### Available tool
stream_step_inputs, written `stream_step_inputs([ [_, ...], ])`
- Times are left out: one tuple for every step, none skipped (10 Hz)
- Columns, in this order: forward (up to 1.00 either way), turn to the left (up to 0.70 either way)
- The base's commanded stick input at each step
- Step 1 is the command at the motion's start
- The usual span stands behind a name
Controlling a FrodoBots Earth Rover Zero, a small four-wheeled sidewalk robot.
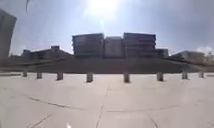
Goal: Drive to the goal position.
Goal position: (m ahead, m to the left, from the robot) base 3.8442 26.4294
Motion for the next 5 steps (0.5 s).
stream_step_inputs([
  [1.00,0.06],
  [1.00,0.06],
  [1.00,0.06],
  [1.00,0.06],
  [1.00,0.06],
])
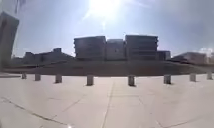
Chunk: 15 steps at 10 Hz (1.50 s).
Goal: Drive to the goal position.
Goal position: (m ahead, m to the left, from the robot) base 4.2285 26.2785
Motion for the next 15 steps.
stream_step_inputs([
  [1.00,0.06],
  [1.00,0.06],
  [1.00,0.06],
  [1.00,0.06],
  [1.00,0.06],
  [1.00,0.06],
  [1.00,0.06],
  [1.00,0.06],
  [1.00,0.28],
  [1.00,0.46],
  [1.00,0.46],
  [1.00,0.46],
  [1.00,0.46],
  [1.00,0.46],
  [1.00,0.38],
])
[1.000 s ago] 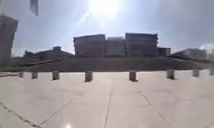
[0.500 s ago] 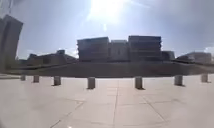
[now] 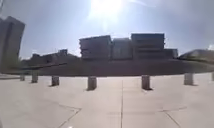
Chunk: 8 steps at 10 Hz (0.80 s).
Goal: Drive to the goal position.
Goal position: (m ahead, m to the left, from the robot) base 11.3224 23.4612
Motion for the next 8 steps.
stream_step_inputs([
  [1.00,0.18],
  [1.00,0.06],
  [1.00,0.06],
  [1.00,0.06],
  [1.00,0.06],
  [1.00,0.06],
  [1.00,0.06],
  [1.00,0.06],
])
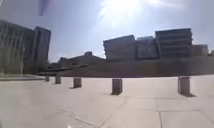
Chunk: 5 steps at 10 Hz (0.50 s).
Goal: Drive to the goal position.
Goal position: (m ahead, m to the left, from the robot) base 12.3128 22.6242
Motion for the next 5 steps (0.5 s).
stream_step_inputs([
  [1.00,-0.13],
  [1.00,-0.34],
  [1.00,-0.34],
  [1.00,-0.34],
  [1.00,-0.34],
])
